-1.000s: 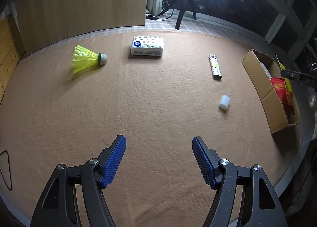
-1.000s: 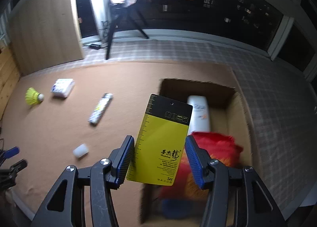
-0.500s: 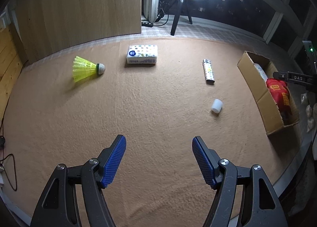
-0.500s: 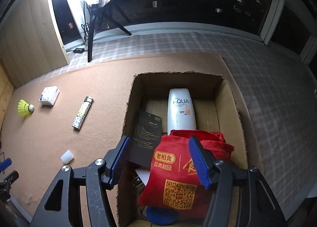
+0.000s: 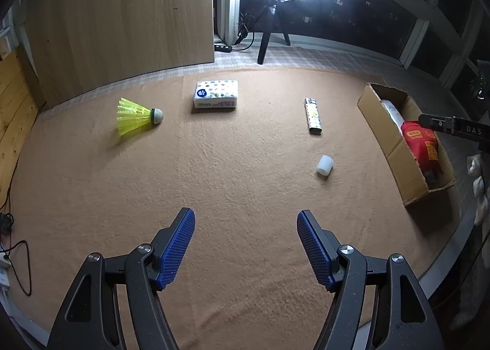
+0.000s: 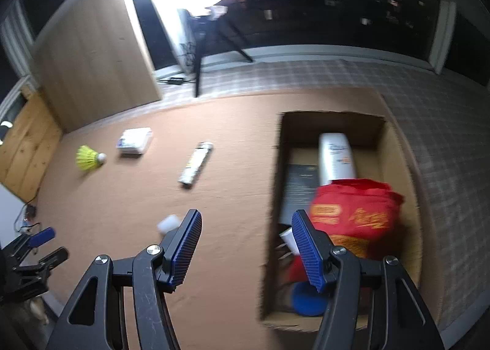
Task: Organize objects
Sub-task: 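Move the right tool back over the patterned lighter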
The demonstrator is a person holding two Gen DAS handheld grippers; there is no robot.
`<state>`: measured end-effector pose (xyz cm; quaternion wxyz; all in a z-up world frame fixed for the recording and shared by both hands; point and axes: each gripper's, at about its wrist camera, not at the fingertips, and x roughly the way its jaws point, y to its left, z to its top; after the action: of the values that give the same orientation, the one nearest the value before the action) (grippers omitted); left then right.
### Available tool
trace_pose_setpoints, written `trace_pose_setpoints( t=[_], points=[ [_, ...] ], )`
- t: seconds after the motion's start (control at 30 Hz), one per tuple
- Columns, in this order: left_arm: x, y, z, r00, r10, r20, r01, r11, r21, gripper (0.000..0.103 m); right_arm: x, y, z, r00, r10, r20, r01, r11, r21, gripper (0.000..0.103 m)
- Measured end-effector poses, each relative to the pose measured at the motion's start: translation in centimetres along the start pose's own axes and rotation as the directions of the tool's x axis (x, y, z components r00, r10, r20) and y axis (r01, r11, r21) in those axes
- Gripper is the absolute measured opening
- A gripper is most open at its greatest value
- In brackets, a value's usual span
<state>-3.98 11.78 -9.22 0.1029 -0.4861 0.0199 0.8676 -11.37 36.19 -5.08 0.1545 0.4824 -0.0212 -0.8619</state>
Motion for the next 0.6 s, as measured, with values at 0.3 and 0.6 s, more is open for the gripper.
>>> trace_pose_setpoints(
  t=[0.3,0.6],
  points=[
    [-1.6,0.1,0.0,1.000,0.008,0.022,-0.008,1.000,0.011,0.073,-0.9,3.8,-0.8,0.995,0.104,0.005,-0.104,0.994,-0.016,0.057],
    [-3.6,1.1,0.8,0.998,0.024,0.054,-0.025,1.000,0.019,0.073,-1.9,8.0,-0.8,0.997,0.078,0.005,-0.077,0.995,-0.069,0.058]
  ],
)
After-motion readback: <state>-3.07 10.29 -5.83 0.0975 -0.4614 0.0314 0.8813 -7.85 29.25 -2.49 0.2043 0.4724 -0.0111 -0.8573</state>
